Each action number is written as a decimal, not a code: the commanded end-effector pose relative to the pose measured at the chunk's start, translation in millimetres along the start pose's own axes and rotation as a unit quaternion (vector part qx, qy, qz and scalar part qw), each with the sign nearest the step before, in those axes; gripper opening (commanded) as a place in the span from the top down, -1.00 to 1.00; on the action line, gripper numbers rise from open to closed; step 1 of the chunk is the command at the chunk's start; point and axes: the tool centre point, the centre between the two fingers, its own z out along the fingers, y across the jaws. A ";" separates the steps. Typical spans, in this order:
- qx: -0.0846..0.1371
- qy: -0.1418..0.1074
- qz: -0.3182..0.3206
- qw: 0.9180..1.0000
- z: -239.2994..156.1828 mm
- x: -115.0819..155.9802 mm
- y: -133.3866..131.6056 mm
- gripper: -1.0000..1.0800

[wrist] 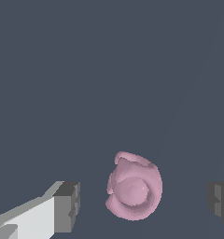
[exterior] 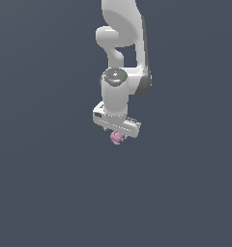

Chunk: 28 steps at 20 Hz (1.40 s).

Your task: Pick up the object and move it to a goal position.

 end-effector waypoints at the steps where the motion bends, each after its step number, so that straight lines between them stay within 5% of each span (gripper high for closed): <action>1: 0.000 -0.001 0.033 0.999 8.8 -6.5 0.0 -0.92; 13: -0.003 -0.002 0.131 0.991 34.0 -26.5 1.6 -0.92; 28: -0.003 -0.002 0.142 0.990 57.8 -29.7 2.5 -0.92</action>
